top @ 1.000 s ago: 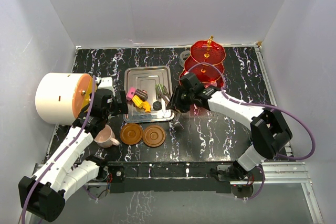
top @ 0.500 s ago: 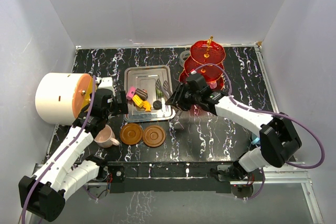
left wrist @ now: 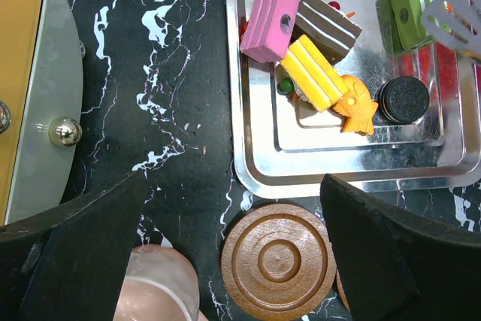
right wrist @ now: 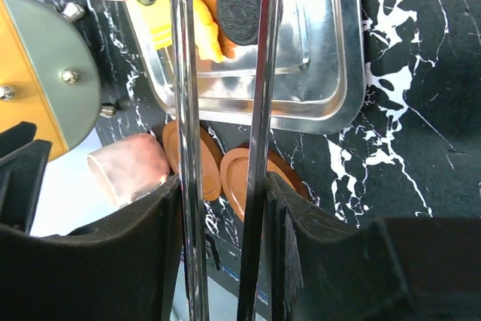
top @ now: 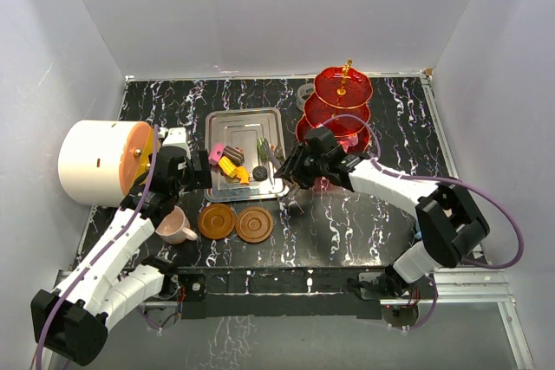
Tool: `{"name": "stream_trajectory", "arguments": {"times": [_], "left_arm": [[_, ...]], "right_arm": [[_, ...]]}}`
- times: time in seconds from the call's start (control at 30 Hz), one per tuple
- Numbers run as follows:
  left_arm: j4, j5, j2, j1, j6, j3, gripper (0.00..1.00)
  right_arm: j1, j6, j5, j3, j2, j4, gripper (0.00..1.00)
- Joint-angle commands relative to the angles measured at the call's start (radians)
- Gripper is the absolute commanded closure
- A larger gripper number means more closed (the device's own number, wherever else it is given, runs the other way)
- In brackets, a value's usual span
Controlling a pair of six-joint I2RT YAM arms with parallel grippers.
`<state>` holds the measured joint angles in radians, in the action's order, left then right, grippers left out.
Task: Serve the afternoon tea
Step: Pick up the desert from the tray.
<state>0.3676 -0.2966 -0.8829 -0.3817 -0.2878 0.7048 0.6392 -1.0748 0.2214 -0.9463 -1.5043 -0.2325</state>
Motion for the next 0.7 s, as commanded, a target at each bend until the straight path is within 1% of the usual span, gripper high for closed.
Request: {"name": "stream_trajectory", "arguments": {"times": [0.0,0.23,0.67], "left_arm": [[0.005,-0.001,0.007,-0.002,0.006,0.007,0.01],[0.007,0.0,0.005,-0.001,0.006,0.006,0.01],[0.005,0.002,0.005,-0.002,0.008,0.004,0.01]], "right_arm": [[-0.004,-0.025,0.013,0.006,-0.03,0.11,0.61],[-0.005,-0.069,0.084,0.043,-0.08,0.224,0.61],[-0.005,-0.095,0.157,0.058,-0.123,0.309,0.65]]}}
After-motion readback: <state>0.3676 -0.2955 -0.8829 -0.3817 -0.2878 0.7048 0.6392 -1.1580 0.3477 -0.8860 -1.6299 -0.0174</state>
